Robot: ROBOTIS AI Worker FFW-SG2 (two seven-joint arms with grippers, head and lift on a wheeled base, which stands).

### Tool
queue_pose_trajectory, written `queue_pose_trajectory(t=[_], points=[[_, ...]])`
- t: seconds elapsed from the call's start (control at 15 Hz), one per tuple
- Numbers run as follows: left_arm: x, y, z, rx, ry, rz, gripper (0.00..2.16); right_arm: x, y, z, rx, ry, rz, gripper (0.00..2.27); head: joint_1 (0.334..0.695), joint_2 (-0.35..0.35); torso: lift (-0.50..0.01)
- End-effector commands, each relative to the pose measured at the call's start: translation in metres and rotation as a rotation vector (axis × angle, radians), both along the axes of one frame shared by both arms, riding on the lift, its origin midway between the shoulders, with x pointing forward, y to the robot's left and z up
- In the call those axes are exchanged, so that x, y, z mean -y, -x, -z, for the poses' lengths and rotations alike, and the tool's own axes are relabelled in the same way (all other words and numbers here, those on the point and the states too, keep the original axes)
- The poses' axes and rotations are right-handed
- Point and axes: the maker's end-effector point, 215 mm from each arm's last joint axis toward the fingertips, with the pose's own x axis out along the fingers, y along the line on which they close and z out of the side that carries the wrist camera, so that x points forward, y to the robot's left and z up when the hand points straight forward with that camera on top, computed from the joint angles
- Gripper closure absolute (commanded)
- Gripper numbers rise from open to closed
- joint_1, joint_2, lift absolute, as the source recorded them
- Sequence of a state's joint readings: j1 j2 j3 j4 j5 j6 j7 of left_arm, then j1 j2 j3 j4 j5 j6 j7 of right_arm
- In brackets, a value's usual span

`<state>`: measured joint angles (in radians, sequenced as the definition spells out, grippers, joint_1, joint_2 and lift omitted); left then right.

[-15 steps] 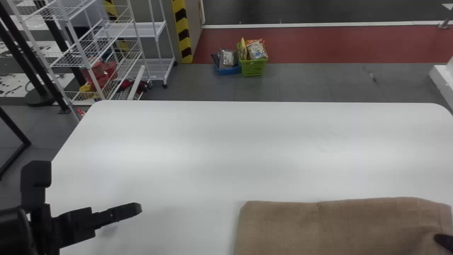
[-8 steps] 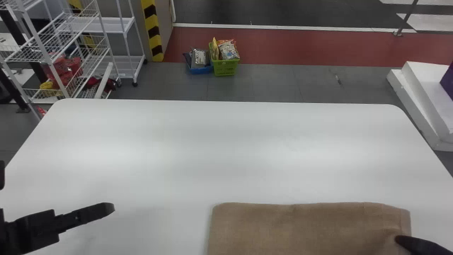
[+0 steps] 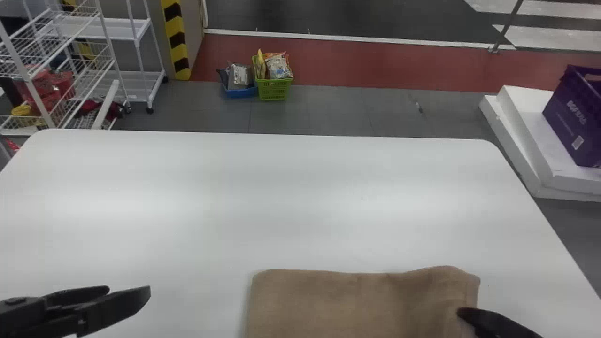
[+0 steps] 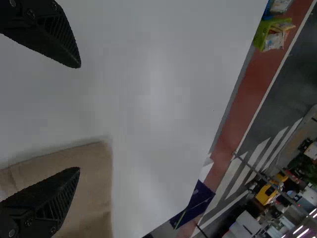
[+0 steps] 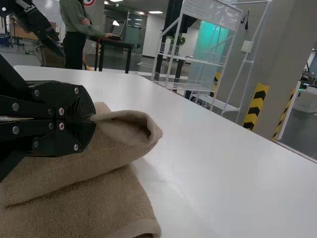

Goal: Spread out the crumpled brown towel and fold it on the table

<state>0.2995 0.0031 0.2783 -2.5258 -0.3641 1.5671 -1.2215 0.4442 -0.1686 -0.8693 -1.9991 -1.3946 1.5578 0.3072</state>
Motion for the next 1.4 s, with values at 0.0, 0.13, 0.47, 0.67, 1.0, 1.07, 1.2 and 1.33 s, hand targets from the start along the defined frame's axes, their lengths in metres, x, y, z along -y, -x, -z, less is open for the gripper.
queue_pose_trajectory(t=[0.0, 0.13, 0.47, 0.67, 1.0, 1.07, 1.2, 1.33], points=[[0.018, 0.011, 0.014, -0.038, -0.010, 0.024, 0.08, -0.005, 0.003, 0.007, -0.020, 0.004, -0.014, 1.29, 0.695, -0.142, -0.127], [0.029, 0.026, 0.035, -0.091, -0.035, 0.033, 0.09, -0.005, 0.004, 0.019, -0.048, 0.019, -0.012, 1.29, 0.695, -0.159, -0.127], [0.052, 0.065, 0.075, -0.195, -0.117, 0.050, 0.09, -0.014, 0.006, 0.023, -0.050, -0.004, -0.035, 1.29, 0.695, -0.222, -0.127], [0.026, 0.045, 0.063, -0.153, -0.138, -0.007, 0.08, -0.032, 0.003, -0.007, 0.027, -0.087, -0.079, 1.29, 0.695, -0.230, -0.127], [-0.066, 0.000, 0.018, -0.030, -0.221, -0.215, 0.09, -0.104, -0.003, -0.035, 0.103, -0.177, -0.205, 1.29, 0.695, -0.008, -0.127], [-0.086, -0.003, 0.013, -0.020, -0.227, -0.260, 0.09, -0.125, -0.006, -0.042, 0.122, -0.200, -0.230, 1.29, 0.695, 0.054, -0.127], [-0.123, -0.005, 0.006, -0.009, -0.247, -0.344, 0.09, -0.170, -0.016, -0.059, 0.162, -0.248, -0.281, 1.29, 0.695, 0.224, -0.127], [-0.145, -0.007, 0.004, -0.007, -0.235, -0.397, 0.09, -0.207, -0.021, -0.068, 0.181, -0.244, -0.358, 1.29, 0.695, 0.330, -0.127]])
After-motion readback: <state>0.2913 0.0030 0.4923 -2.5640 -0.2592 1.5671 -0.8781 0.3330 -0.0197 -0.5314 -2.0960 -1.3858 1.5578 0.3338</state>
